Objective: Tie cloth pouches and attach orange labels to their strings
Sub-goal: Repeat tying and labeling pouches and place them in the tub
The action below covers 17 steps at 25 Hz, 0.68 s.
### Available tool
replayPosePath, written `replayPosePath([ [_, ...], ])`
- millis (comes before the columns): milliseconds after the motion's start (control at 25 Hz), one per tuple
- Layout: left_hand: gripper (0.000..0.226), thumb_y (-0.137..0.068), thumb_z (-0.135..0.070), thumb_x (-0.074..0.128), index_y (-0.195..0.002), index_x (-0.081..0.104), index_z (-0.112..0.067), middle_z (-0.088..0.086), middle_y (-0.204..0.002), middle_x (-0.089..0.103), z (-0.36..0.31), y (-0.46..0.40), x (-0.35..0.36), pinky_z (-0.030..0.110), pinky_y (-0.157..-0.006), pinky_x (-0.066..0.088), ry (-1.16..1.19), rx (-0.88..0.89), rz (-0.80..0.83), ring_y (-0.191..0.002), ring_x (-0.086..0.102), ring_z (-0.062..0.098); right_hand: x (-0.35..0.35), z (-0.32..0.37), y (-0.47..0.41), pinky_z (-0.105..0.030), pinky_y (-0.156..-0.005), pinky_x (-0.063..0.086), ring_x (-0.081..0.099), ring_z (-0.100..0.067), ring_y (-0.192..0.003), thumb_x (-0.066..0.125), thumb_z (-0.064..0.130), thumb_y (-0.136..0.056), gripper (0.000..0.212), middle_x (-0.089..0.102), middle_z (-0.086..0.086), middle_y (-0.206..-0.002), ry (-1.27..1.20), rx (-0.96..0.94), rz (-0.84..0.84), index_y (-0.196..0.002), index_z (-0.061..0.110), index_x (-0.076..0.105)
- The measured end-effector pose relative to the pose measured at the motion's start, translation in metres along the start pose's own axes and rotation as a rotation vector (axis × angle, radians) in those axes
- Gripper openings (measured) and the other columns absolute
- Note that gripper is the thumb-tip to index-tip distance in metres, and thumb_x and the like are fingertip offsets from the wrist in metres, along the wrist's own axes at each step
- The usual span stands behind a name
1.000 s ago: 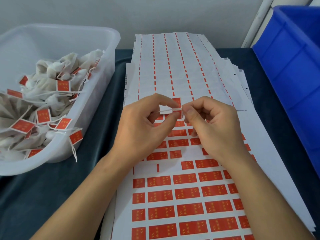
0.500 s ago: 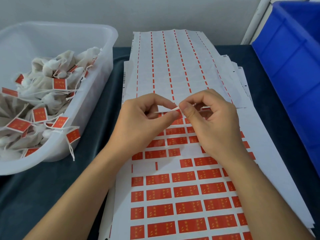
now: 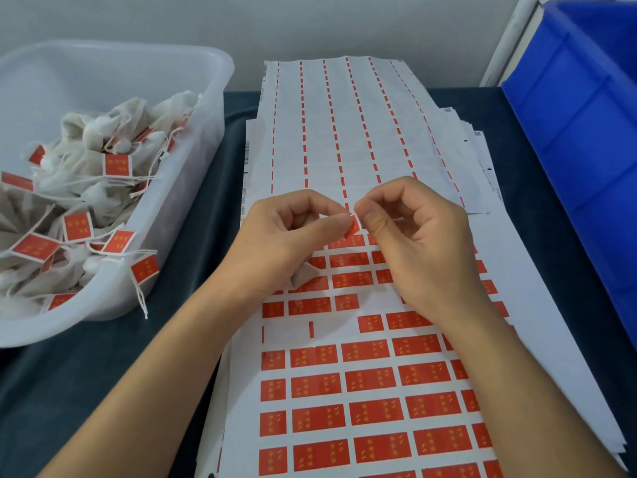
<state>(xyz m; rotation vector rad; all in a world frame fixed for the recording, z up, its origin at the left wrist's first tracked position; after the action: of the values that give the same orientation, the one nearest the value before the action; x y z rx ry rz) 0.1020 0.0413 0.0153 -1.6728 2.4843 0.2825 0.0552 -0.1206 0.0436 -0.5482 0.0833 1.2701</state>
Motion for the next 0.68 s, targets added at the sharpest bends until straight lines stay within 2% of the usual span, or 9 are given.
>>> replayPosePath([
  [320, 0.01, -0.096, -0.03, 0.075, -0.091, 0.082, -0.024, 0.0, -0.069, 0.074, 0.0044, -0.0004, -0.0006, 0.014, -0.045, 0.045, -0.023, -0.07, 0.007, -0.044, 0.057, 0.006, -0.0002, -0.0024, -0.0004, -0.004, -0.071, 0.049, 0.066, 0.003, -0.09, 0.064, 0.043, -0.096, 0.009, 0.069, 0.025, -0.089, -0.021, 0.032, 0.019, -0.096, 0.034, 0.067],
  [680, 0.011, -0.095, -0.029, 0.075, -0.092, 0.082, -0.02, -0.002, -0.071, 0.076, 0.0026, 0.0006, 0.0002, 0.012, -0.046, 0.046, -0.036, -0.069, 0.013, -0.047, 0.061, 0.004, 0.0004, -0.0058, -0.0009, -0.005, -0.069, 0.05, 0.068, 0.004, -0.086, 0.065, 0.041, -0.096, 0.007, 0.07, 0.025, -0.087, -0.049, 0.079, 0.031, -0.095, 0.035, 0.068],
])
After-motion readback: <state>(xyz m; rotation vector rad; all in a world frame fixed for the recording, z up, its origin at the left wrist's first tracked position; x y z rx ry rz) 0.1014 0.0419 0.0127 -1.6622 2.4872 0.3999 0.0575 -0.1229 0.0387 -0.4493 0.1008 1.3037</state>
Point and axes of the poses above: each hand's wrist, its own y-axis away from the middle knuckle, its own x-axis out of the palm, z = x × y, the point moved 9 cm from there along -y, towards the middle knuckle
